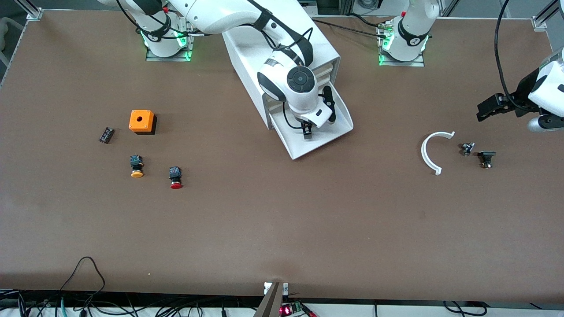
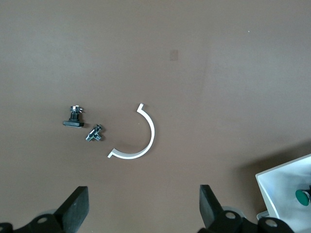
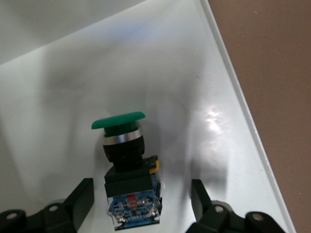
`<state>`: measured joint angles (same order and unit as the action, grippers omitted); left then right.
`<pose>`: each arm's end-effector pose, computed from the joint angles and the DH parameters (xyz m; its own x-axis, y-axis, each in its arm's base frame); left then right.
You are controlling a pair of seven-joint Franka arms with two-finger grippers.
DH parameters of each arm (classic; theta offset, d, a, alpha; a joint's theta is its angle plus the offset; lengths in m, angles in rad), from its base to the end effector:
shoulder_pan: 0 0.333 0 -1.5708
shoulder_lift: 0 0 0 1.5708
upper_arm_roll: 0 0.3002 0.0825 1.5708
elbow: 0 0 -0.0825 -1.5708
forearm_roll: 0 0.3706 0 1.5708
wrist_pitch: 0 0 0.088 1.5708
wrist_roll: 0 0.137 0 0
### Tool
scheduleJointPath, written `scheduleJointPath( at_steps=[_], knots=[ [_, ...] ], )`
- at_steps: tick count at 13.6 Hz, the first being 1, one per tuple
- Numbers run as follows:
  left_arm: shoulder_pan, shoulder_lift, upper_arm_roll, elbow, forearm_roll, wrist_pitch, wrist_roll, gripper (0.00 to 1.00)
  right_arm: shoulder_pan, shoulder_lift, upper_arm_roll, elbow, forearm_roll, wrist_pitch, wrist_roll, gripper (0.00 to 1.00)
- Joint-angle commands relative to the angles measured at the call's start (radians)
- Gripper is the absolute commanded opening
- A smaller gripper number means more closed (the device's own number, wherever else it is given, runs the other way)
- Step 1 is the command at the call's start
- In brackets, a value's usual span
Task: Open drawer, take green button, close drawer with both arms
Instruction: 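Lower the right gripper onto the green button and close it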
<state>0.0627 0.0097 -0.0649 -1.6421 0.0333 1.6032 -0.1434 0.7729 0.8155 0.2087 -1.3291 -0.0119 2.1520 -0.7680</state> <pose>0.5427 0.0034 0.5436 0.9893 0.1396 -0.0434 0.1379 -0.9897 -0.0392 0.4257 0.5828 0.2196 -0.1134 0.9873 0.1116 0.9884 0.1235 -0.0881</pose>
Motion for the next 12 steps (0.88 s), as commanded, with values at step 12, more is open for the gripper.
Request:
scheduleJointPath(
  at_steps=[12],
  knots=[
    [-0.006,0.029,0.010,0.025,-0.018,-0.003,-0.012,1.00,0.042,0.001,-0.006,0.050,-0.037,-0.003,0.030,0.17]
  ],
)
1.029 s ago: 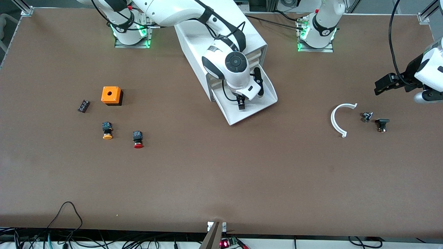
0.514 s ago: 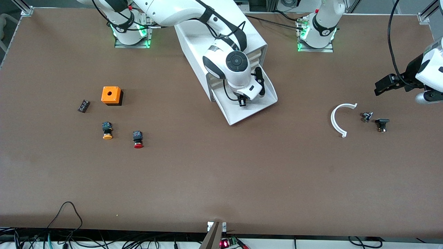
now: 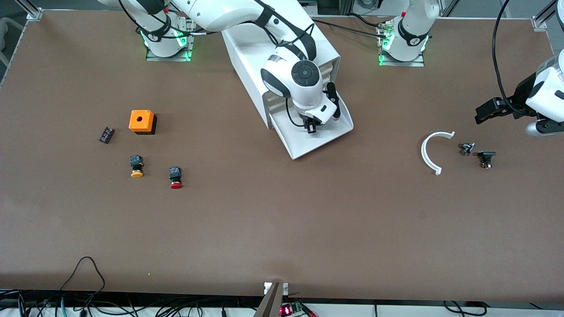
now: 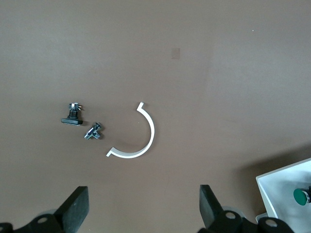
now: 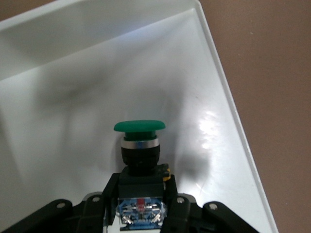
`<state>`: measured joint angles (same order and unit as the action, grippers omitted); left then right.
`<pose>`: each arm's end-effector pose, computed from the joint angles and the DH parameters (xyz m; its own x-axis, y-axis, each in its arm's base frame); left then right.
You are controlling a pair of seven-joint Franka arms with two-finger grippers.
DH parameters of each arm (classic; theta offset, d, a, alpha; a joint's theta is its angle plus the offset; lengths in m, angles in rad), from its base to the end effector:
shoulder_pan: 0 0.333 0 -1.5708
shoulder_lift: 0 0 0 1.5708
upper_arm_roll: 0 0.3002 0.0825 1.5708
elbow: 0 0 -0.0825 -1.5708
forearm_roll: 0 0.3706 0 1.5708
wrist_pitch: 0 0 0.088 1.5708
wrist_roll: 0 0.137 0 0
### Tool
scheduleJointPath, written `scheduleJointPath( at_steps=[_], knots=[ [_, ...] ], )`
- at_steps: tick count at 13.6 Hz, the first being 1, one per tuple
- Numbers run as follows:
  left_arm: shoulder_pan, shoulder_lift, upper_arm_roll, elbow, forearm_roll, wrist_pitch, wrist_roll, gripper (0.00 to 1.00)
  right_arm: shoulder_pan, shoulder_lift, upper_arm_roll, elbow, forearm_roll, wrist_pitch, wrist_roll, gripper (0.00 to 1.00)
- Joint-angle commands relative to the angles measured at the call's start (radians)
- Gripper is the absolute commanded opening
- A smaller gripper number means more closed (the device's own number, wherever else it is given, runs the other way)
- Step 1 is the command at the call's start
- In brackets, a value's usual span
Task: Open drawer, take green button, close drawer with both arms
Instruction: 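Lower the right gripper onto the green button and close it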
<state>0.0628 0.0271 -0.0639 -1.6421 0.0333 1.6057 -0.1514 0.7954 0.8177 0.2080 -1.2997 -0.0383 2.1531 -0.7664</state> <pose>0.5466 0.0042 0.5343 0.9872 0.1484 -0.0580 0.1462 -0.9884 -0.0406 0.4202 0.5958 0.2309 -0.1465 0.9823 0.1170 0.9869 0.1533 -0.0511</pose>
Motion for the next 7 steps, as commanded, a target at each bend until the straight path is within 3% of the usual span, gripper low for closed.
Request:
scheduleJointPath(
  at_steps=[1,7],
  knots=[
    [-0.006,0.011,0.009,0.025,-0.018,-0.006,-0.004,1.00,0.021,-0.017,-0.006,0.020,-0.012,-0.005,0.070,0.17],
    [-0.006,0.011,0.009,0.027,-0.018,-0.006,-0.005,1.00,-0.021,-0.127,-0.038,0.020,-0.011,-0.005,0.353,0.17]
  ],
)
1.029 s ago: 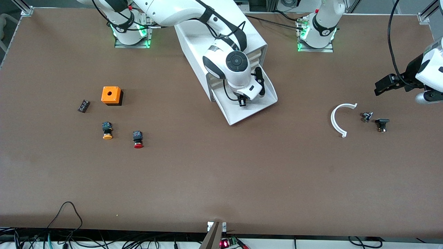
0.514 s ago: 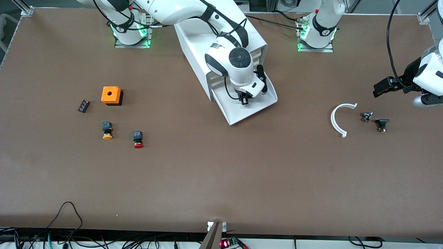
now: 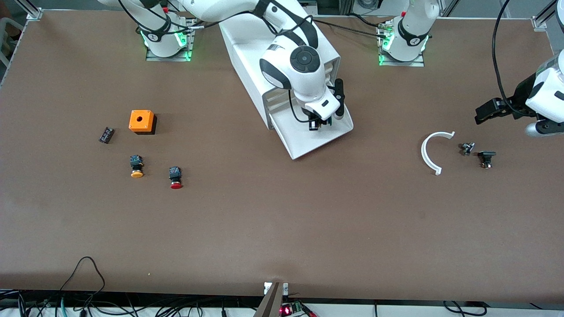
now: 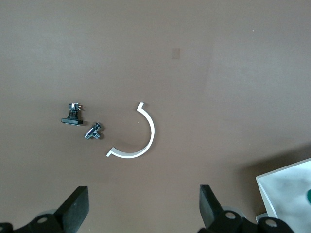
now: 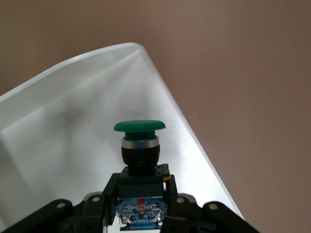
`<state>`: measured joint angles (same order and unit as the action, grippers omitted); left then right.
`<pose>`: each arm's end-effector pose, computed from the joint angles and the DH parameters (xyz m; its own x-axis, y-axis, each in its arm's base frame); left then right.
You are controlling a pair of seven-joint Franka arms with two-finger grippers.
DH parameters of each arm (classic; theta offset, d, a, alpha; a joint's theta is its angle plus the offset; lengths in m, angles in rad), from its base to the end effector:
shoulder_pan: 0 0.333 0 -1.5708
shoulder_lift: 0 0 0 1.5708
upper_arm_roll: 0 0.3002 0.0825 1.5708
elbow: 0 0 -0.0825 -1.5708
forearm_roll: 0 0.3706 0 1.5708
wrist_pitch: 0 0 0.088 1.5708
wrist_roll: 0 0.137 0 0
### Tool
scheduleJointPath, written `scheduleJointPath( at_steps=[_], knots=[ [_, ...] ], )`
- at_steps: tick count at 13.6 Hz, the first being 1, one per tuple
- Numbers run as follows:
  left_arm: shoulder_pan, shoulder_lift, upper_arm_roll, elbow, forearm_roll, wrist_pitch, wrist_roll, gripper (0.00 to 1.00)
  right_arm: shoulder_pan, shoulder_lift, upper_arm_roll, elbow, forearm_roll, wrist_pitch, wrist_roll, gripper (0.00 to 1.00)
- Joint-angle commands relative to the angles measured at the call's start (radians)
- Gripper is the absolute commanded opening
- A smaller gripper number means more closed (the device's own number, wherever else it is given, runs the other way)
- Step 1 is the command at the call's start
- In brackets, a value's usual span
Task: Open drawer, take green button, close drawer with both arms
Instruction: 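Lift the green button out and set it beside the red button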
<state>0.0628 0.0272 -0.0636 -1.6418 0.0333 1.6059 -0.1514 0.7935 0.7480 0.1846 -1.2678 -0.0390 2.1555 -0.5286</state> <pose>0.5467 0.0044 0.5344 0.9872 0.1487 -0.0576 0.1465 -0.9884 -0.0406 0.4417 0.5953 0.2948 0.1013 0.9796 0.1738 0.9947 -0.1025 -0.0024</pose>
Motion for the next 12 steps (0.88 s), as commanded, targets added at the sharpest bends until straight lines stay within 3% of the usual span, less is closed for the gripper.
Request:
scheduleJointPath(
  at_steps=[1,5,8,12],
  knots=[
    [-0.006,0.013,0.005,0.025,-0.018,-0.006,-0.005,1.00,-0.028,-0.087,-0.033,-0.016,-0.010,-0.016,0.177,0.17],
    [-0.006,0.019,-0.002,0.025,-0.018,-0.004,-0.014,1.00,-0.074,-0.174,-0.103,-0.074,-0.035,-0.019,0.522,0.17],
    [-0.012,0.039,-0.005,0.011,-0.018,0.040,-0.014,1.00,-0.158,-0.200,-0.109,-0.117,-0.041,-0.055,0.792,0.17],
    [-0.026,0.068,-0.053,-0.076,-0.035,0.188,-0.031,1.00,-0.301,-0.226,-0.109,-0.231,-0.039,-0.065,0.860,0.17]
  ],
)
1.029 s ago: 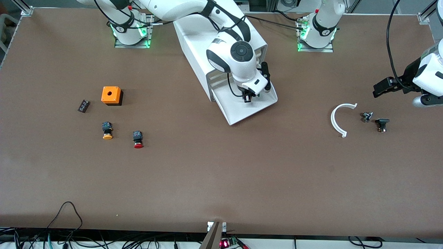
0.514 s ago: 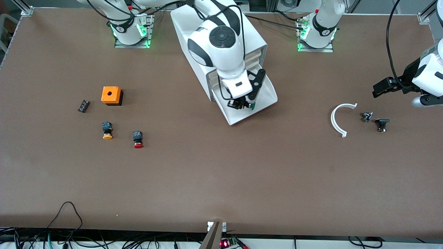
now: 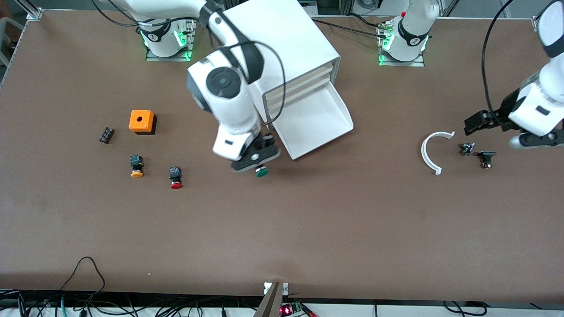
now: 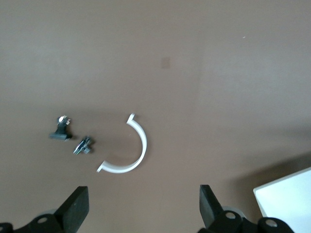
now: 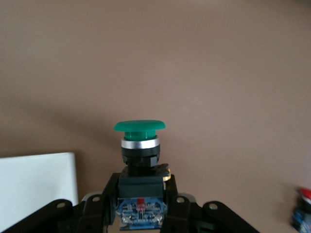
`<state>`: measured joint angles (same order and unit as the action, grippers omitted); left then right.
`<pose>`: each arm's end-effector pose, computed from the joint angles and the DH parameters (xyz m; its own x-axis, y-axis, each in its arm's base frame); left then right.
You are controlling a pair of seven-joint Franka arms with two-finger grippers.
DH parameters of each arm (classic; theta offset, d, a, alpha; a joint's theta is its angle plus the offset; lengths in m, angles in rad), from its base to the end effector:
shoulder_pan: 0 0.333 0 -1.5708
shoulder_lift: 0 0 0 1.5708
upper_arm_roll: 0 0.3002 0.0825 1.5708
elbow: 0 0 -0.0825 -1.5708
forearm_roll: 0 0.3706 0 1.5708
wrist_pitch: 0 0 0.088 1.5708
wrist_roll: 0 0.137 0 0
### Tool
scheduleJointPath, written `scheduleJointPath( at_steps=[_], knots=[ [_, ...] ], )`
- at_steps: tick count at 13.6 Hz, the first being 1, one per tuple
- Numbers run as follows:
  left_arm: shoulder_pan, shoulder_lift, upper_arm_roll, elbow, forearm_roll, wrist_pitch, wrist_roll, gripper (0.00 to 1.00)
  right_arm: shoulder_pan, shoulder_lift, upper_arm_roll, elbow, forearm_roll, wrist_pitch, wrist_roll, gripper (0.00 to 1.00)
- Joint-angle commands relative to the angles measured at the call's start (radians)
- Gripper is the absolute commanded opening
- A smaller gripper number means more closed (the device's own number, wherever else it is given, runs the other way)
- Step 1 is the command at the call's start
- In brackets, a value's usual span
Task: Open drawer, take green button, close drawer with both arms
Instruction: 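Lift the green button out and set it beside the red button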
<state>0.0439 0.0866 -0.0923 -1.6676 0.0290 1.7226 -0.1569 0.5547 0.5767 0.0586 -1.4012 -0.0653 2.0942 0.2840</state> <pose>0.5707 -0.0226 0.4990 0.9942 0.1040 -0.0277 0.1033 -0.9943 -0.0252 0.5867 0.3984 0.3434 0.9336 0.3376 0.1200 0.3407 -0.9402 -0.0058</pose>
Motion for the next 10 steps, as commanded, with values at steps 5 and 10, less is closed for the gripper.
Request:
scheduleJointPath(
  at_steps=[5,10],
  knots=[
    [-0.013,0.045,-0.084,-0.173,-0.061,0.274,-0.154,1.00,-0.172,-0.110,0.018,-0.324,-0.004,0.015,0.087,0.18],
    [-0.012,0.088,-0.084,-0.199,-0.064,0.366,-0.190,1.00,-0.182,-0.115,0.020,-0.527,-0.013,0.235,0.147,0.18]
  ],
)
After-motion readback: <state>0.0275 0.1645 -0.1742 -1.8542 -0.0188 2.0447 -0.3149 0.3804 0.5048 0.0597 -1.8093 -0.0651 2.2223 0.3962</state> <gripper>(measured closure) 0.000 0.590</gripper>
